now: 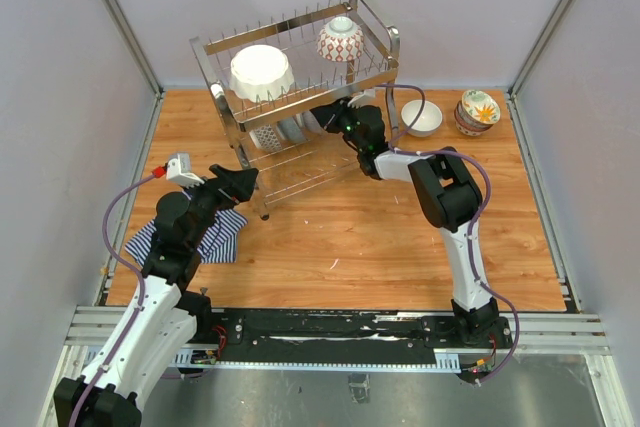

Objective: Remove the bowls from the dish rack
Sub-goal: Pick up the bowl from the dish rack.

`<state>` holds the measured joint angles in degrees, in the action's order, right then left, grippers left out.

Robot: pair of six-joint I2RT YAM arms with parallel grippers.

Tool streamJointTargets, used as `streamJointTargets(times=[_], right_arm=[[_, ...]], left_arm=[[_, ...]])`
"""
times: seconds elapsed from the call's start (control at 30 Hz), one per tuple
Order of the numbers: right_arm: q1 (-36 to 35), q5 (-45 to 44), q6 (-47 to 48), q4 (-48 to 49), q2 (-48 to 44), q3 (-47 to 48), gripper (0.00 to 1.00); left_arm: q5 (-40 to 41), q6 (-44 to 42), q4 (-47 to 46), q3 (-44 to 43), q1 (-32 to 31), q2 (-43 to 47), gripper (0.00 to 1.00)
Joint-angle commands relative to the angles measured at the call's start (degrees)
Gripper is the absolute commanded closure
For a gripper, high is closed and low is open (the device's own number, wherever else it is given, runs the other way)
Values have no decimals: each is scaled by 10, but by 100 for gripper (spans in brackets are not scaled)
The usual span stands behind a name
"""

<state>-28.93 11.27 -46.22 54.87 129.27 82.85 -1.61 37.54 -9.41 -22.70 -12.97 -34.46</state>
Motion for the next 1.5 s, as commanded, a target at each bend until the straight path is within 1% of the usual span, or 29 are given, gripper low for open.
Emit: streamJointTargets(times=[0.0, 0.13, 0.4, 0.7, 1.47], right_arm=[[-11, 39, 0, -37, 16, 15, 96], [-11, 33, -4, -27, 12, 8, 99], [-2, 32, -34, 27, 1, -6, 99], [-1, 18, -47, 68, -13, -34, 99], [-1, -11, -38, 121, -40, -57, 99]], left_arm=[[2, -6, -21, 4, -4, 4, 0], [2, -6, -20, 4, -4, 4, 0], [3, -6, -18, 2, -4, 5, 0], [2, -6, -18, 3, -4, 4, 0], [4, -7, -14, -2, -4, 4, 0]])
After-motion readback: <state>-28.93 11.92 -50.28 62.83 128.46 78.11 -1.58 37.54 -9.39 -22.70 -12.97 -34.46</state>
